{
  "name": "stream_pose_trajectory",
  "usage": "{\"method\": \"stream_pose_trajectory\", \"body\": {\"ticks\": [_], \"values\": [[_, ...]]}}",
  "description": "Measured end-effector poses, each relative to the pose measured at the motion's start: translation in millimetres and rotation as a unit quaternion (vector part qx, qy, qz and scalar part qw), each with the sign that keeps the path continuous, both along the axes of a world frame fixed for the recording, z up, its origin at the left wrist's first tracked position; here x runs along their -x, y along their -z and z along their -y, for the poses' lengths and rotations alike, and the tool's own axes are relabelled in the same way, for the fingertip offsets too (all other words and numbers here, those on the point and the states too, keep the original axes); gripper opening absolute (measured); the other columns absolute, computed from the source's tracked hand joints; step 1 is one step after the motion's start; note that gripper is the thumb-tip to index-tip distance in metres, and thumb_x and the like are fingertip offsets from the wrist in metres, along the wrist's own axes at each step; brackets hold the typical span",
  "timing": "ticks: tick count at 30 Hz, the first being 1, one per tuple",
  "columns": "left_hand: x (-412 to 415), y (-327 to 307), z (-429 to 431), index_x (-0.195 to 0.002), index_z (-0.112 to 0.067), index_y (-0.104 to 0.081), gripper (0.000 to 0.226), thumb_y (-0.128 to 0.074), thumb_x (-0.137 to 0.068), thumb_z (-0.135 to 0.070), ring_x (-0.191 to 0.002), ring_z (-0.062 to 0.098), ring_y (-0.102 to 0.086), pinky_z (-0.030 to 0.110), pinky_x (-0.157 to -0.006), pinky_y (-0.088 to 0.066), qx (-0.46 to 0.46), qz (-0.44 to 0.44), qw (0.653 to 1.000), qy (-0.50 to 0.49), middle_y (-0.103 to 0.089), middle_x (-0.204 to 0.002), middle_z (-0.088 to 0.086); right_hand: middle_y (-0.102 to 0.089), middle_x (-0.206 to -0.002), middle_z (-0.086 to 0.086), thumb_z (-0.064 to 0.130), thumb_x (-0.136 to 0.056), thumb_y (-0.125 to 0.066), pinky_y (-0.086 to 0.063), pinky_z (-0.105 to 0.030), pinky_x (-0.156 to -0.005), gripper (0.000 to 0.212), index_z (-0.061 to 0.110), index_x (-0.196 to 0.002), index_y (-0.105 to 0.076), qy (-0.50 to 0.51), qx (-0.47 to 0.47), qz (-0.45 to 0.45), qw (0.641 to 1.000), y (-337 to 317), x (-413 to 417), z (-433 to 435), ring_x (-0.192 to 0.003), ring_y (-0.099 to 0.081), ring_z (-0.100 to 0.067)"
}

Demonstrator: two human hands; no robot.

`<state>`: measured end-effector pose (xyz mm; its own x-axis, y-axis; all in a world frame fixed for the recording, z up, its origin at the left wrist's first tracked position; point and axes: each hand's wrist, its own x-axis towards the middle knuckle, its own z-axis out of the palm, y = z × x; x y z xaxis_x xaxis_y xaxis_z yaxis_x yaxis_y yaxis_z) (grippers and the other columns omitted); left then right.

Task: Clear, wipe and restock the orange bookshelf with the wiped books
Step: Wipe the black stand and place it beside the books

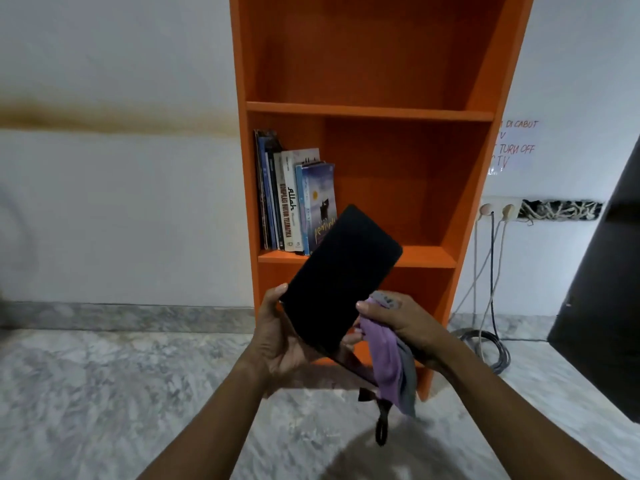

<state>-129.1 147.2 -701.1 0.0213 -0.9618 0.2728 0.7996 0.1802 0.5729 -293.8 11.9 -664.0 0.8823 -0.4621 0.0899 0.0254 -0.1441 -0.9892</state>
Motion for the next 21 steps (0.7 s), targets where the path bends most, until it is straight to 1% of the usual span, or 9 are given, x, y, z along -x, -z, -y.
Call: {"method": "stream_pose_trajectory", "body": {"ticks": [2,3,6,8,10,12,15,19,21], "values": [[-10.0,-14.6,-0.9,-0.148,-0.007,-0.046,0.068,-0.043,-0.095,-0.05,-0.134,0.047,-0.045,0.065,-0.111,-0.033,-0.027,0.049,0.998,0.017,-0.047,-0.145,0.029,-0.065,-0.072,-0.017,0.022,-0.097,-0.068,-0.052,-0.034,-0.069,0.033,0.002,-0.073,-0.058,0.027,0.041,0.007,0.999,-14.4,-4.6,5.1,-0.068,-0.067,-0.03],[-16.3,-22.1,-0.1,-0.146,-0.008,-0.049,0.067,-0.043,-0.096,-0.052,-0.13,0.046,-0.049,0.065,-0.11,-0.035,-0.063,0.086,0.994,0.01,-0.05,-0.142,0.028,-0.054,-0.068,-0.018,0.025,-0.096,-0.07,-0.046,-0.037,-0.069,0.039,0.004,-0.069,-0.051,0.057,0.069,0.007,0.996,-18.5,-8.1,10.2,-0.063,-0.055,-0.029],[-46.3,-45.3,6.8,-0.145,-0.014,-0.051,0.073,-0.047,-0.094,-0.067,-0.114,0.046,-0.063,0.06,-0.097,-0.051,-0.218,0.239,0.945,-0.049,-0.061,-0.131,0.024,-0.03,-0.062,-0.012,0.025,-0.096,-0.07,-0.032,-0.041,-0.063,0.049,0.013,-0.063,-0.036,0.168,0.148,0.024,0.974,-33.0,-17.4,27.5,-0.059,-0.031,-0.022],[-64.2,-60.1,11.1,-0.137,-0.014,-0.055,0.077,-0.046,-0.09,-0.074,-0.111,0.048,-0.066,0.057,-0.098,-0.052,-0.301,0.307,0.895,-0.123,-0.067,-0.127,0.023,-0.03,-0.056,-0.004,0.025,-0.098,-0.068,-0.03,-0.039,-0.06,0.054,0.018,-0.06,-0.03,0.247,0.208,0.027,0.946,-42.8,-22.3,40.2,-0.055,-0.03,-0.022],[-75.3,-72.3,16.5,-0.129,-0.012,-0.06,0.078,-0.044,-0.088,-0.076,-0.106,0.044,-0.069,0.051,-0.091,-0.055,-0.335,0.338,0.863,-0.17,-0.069,-0.123,0.022,-0.039,-0.055,-0.001,0.029,-0.097,-0.066,-0.029,-0.033,-0.056,0.049,0.016,-0.06,-0.038,0.339,0.27,0.013,0.901,-49.4,-26.9,50.9,-0.053,-0.037,-0.02],[-78.4,-81.5,23.8,-0.125,-0.01,-0.062,0.069,-0.047,-0.092,-0.069,-0.101,0.039,-0.073,0.047,-0.087,-0.059,-0.339,0.37,0.845,-0.184,-0.071,-0.119,0.021,-0.047,-0.056,-0.004,0.03,-0.096,-0.064,-0.028,-0.029,-0.052,0.042,0.011,-0.062,-0.049,0.395,0.314,0.002,0.863,-53.3,-35.0,57.3,-0.052,-0.043,-0.019],[-75.1,-86.7,44.4,-0.12,-0.005,-0.062,0.039,-0.054,-0.102,-0.038,-0.089,0.032,-0.076,0.042,-0.08,-0.062,-0.319,0.413,0.816,-0.249,-0.075,-0.108,0.018,-0.049,-0.058,-0.007,0.026,-0.097,-0.059,-0.027,-0.029,-0.051,0.036,0.003,-0.069,-0.056,0.422,0.358,-0.013,0.833,-57.0,-53.6,61.4,-0.05,-0.042,-0.018],[-82.7,-78.9,79.5,-0.106,0.001,-0.057,0.013,-0.053,-0.102,-0.01,-0.063,0.02,-0.066,0.031,-0.062,-0.056,-0.333,0.358,0.817,-0.305,-0.066,-0.075,0.011,-0.051,-0.058,-0.007,0.023,-0.094,-0.059,-0.027,-0.028,-0.049,0.031,0.009,-0.067,-0.052,0.429,0.387,-0.023,0.816,-51.5,-76.1,74.3,-0.049,-0.042,-0.017],[-91.7,-73.3,92.2,-0.111,0.001,-0.055,0.013,-0.054,-0.1,-0.006,-0.064,0.018,-0.063,0.027,-0.057,-0.058,-0.338,0.321,0.827,-0.315,-0.062,-0.076,0.009,-0.045,-0.057,-0.003,0.026,-0.093,-0.062,-0.028,-0.029,-0.05,0.034,0.015,-0.066,-0.045,0.406,0.383,-0.021,0.829,-43.0,-82.5,84.9,-0.05,-0.04,-0.017]]}}
